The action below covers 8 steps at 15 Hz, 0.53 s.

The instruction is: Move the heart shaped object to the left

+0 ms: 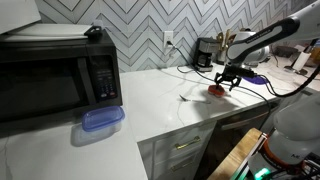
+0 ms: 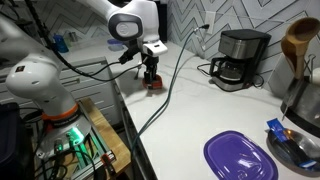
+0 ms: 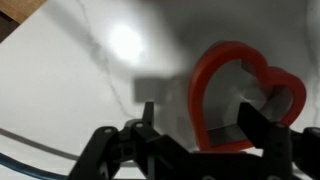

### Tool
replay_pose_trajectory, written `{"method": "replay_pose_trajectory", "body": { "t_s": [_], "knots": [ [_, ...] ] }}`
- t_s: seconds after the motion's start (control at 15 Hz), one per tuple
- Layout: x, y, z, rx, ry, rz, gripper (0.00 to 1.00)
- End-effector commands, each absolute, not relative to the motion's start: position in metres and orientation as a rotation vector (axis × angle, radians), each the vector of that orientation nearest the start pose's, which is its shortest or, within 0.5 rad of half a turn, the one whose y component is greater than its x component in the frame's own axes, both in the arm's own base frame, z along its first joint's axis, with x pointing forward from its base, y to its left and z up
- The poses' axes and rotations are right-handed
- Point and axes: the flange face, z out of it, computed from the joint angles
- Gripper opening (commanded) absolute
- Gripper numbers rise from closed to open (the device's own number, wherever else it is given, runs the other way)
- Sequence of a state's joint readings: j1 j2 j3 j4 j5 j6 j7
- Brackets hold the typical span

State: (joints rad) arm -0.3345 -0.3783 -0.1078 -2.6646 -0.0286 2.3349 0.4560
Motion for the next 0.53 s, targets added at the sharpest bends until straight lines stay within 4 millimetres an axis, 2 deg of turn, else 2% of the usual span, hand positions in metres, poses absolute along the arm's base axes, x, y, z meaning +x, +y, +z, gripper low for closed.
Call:
{"method": "replay_pose_trajectory", "body": {
  "t_s": [0.0,0.2,0.33,0.4,0.47],
  "knots": [
    [0.365,-0.170,0.355,-2.818,1.321,-0.062,0.55],
    [0.367,-0.169,0.349,-2.828,1.314,-0.049,0.30],
    [0.369,-0.169,0.346,-2.833,1.311,-0.041,0.16],
    [0.369,-0.169,0.345,-2.834,1.309,-0.039,0.13],
    [0.370,-0.169,0.344,-2.837,1.307,-0.040,0.05]
  ]
}}
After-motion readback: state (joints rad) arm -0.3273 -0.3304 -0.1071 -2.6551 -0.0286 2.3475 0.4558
